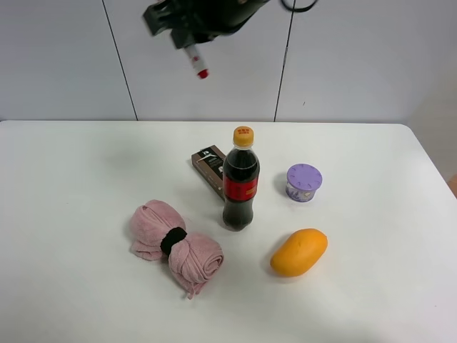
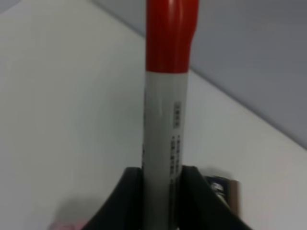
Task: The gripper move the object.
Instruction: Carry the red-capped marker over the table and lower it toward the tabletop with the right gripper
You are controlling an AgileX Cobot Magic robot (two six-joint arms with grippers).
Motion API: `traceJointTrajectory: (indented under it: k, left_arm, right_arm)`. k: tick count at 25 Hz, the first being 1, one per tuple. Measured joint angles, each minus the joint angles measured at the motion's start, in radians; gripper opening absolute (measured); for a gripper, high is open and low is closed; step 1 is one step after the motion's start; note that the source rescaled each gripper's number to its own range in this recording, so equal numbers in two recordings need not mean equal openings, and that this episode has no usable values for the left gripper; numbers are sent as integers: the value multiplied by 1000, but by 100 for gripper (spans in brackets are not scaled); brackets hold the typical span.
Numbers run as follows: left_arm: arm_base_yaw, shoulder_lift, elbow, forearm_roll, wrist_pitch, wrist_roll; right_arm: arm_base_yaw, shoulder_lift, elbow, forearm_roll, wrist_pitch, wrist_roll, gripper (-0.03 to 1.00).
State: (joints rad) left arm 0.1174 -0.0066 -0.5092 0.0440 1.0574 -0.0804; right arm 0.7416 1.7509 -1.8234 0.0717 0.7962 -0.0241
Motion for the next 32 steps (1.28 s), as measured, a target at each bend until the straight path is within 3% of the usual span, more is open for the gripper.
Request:
traceJointTrajectory:
  k: [8,26,32]
  left_arm:
    - [0,0,0,0,0,0]
    - [0,0,0,0,0,0]
    - [0,0,0,0,0,0]
  right_arm:
    - [142,302,-191,-14,0,2,0]
    - [185,510,-200,-24,29,2,0]
    - [185,567,-200,-86,-68,38,0]
